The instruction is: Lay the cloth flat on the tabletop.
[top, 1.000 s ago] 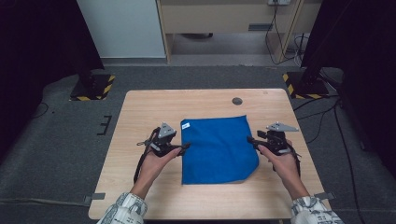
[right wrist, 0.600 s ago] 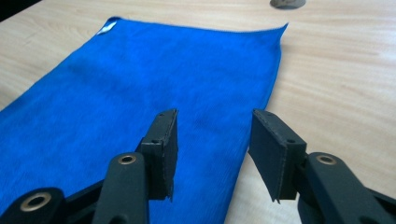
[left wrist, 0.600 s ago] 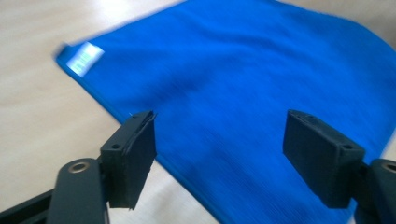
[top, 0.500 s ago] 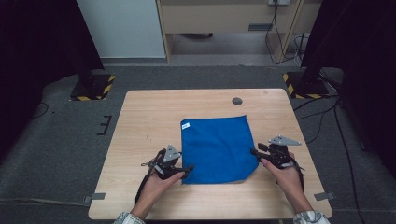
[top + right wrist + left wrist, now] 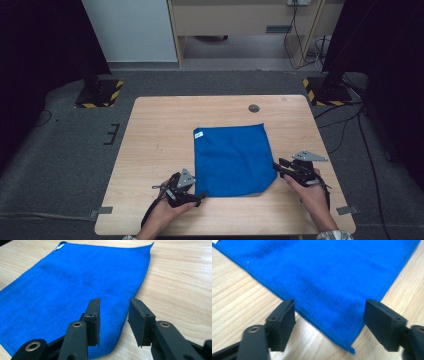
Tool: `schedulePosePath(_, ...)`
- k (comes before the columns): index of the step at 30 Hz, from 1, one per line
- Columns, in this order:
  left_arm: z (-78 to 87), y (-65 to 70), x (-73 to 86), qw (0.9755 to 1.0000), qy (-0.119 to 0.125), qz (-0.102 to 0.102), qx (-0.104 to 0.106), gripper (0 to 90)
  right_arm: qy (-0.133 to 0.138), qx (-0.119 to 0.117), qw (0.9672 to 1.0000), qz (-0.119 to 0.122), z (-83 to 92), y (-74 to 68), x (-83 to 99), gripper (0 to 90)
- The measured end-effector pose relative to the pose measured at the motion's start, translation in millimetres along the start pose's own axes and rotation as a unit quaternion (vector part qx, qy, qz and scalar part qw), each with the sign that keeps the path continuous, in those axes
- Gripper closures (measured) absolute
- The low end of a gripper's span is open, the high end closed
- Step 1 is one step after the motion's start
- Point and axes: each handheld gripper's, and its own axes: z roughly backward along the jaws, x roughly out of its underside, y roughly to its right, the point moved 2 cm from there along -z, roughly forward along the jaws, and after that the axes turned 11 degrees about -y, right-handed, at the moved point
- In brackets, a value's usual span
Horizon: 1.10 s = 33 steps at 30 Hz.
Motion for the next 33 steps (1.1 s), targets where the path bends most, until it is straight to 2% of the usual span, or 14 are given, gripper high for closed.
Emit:
schedulePosePath(2, 0.4, -2.1, 0.8, 1.0, -0.003, -0.001, -0.003, 41.9, -0.003, 0.002, 1.0, 0.0, 0.6, 1.9, 0.8, 62.6)
schedulePosePath(5, 0.5, 0.6, -0.3, 0.9998, -0.004, -0.02, 0.007, 55.4, -0.01, 0.001, 0.9999, -0.004, 1.5, 3.2, 3.0, 62.8)
schedulePosePath(8, 0.4, 2.7, -1.9, 0.9996, -0.007, -0.026, 0.012, 69.0, -0.016, 0.002, 0.9999, 0.0, 1.5, 4.1, 4.9, 61.5)
schedulePosePath(10, -0.4, 4.8, -3.6, 0.9993, -0.01, -0.029, 0.02, 76.6, -0.026, -0.008, 0.9996, -0.003, -0.1, 4.5, 8.3, 57.4)
schedulePosePath(14, -0.9, 5.0, -5.8, 0.9994, -0.014, -0.026, 0.017, 87.1, -0.042, -0.019, 0.9989, -0.002, -3.8, 1.0, 10.5, 50.6)
schedulePosePath(16, -0.9, 4.3, -5.9, 0.9995, -0.014, -0.026, 0.012, 87.6, -0.046, -0.023, 0.9987, -0.004, -5.0, 0.8, 10.6, 48.5)
schedulePosePath(17, -0.7, 2.1, -6.0, 0.9997, -0.014, -0.022, 0.001, 87.6, -0.058, -0.035, 0.9977, -0.006, -8.1, 0.0, 10.8, 47.6)
schedulePosePath(18, -0.7, 0.4, -5.8, 0.9997, -0.013, -0.019, -0.003, 87.6, -0.064, -0.036, 0.9973, -0.003, -9.9, -0.5, 11.1, 47.6)
schedulePosePath(20, -0.6, -1.5, -5.8, 0.9998, -0.012, -0.015, -0.005, 87.7, -0.068, -0.04, 0.9968, -0.006, -12.0, -1.7, 11.0, 47.6)
schedulePosePath(21, -0.3, -5.2, -5.1, 0.9998, -0.012, -0.011, -0.007, 87.6, -0.077, -0.049, 0.9958, -0.004, -15.1, -4.3, 9.6, 48.0)
schedulePosePath(22, -0.3, -5.2, -5.1, 0.9998, -0.012, -0.011, -0.007, 87.6, -0.077, -0.049, 0.9958, -0.004, -15.1, -4.3, 9.6, 48.0)
schedulePosePath(27, 0.5, -8.7, -3.9, 0.9998, -0.012, -0.006, -0.011, 87.4, -0.08, -0.079, 0.9937, 0.003, -19.0, -17.4, -1.7, 48.6)
schedulePosePath(32, 0.8, -8.7, -4.6, 0.9998, -0.012, -0.007, -0.012, 87.3, -0.084, -0.085, 0.9928, 0.01, -25.8, -23.7, -11.1, 48.9)
schedulePosePath(33, 0.7, -9.2, -4.5, 0.9998, -0.012, -0.006, -0.014, 87.3, -0.088, -0.089, 0.9921, 0.007, -31.6, -26.7, -17.0, 48.6)
